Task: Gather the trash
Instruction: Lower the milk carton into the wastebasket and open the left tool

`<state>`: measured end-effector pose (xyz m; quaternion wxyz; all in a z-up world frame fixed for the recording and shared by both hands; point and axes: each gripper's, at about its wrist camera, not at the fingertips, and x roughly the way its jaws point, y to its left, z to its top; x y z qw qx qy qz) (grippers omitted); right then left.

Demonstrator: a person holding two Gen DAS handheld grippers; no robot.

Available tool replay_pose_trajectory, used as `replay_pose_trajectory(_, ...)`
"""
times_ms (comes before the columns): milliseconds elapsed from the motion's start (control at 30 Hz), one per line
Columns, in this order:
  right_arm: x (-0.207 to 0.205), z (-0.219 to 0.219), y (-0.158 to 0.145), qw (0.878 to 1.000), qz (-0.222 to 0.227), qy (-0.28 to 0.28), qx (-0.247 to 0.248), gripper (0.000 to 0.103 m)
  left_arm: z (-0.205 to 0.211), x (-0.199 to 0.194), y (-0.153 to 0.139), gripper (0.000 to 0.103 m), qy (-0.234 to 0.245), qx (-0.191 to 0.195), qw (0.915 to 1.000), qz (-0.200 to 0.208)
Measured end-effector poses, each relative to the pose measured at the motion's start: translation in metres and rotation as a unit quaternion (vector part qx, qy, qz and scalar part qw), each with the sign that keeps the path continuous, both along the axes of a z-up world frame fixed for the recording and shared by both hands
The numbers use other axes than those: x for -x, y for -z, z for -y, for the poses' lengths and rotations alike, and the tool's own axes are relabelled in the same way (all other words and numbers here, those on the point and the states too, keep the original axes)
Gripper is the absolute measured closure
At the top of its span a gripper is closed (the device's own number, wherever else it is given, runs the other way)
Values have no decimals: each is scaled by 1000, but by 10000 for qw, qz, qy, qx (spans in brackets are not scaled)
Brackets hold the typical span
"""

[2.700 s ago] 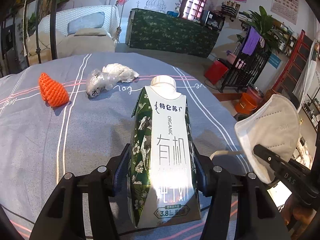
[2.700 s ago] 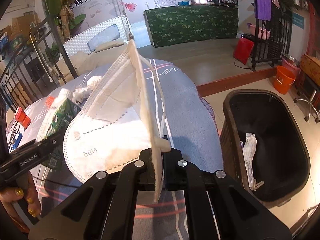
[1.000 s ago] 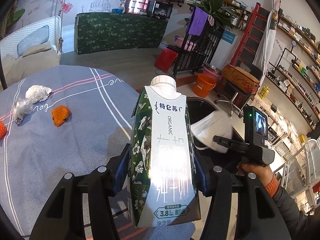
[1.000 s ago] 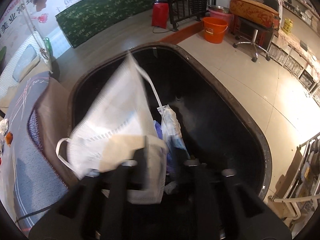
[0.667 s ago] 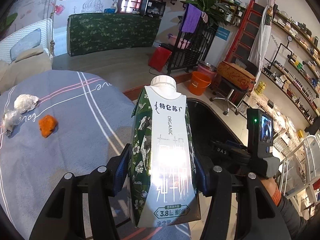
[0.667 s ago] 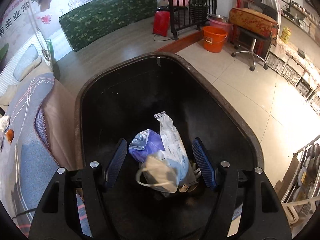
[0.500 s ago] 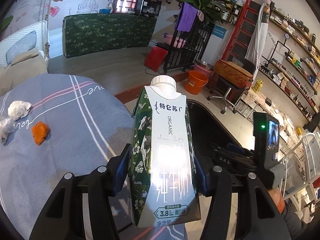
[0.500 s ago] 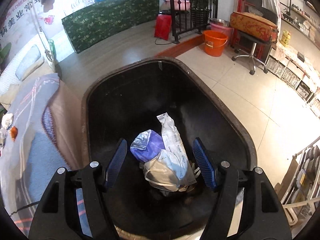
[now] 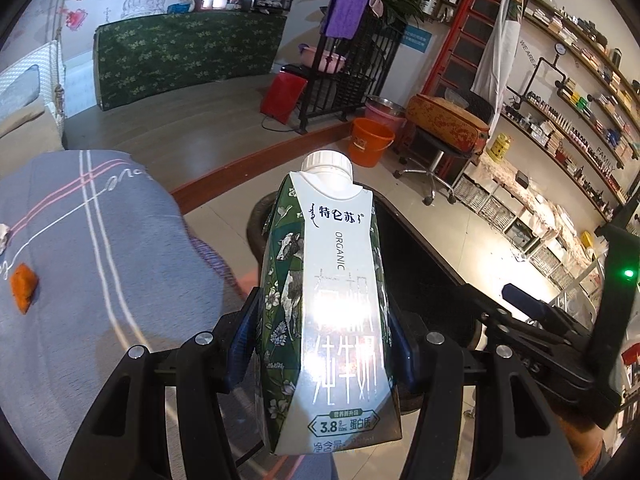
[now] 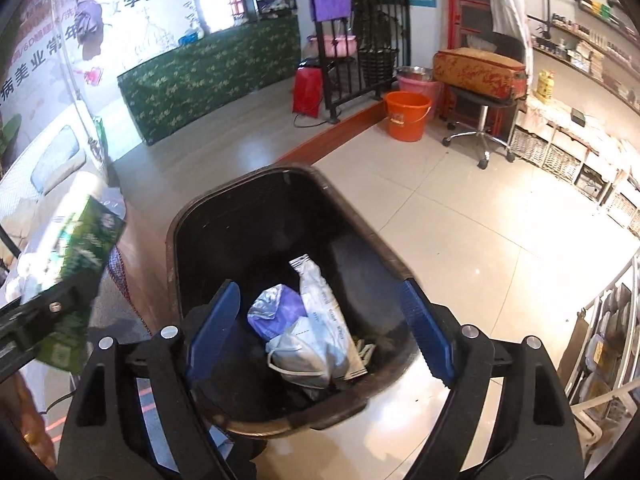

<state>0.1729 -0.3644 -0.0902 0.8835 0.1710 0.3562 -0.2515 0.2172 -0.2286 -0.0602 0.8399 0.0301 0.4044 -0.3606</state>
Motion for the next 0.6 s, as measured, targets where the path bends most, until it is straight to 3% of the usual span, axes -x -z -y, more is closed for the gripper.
replay_pose_trajectory(600, 55, 41, -2, 9971, 144, 734, -105, 21, 73, -11, 25, 47, 509, -541, 9971, -130)
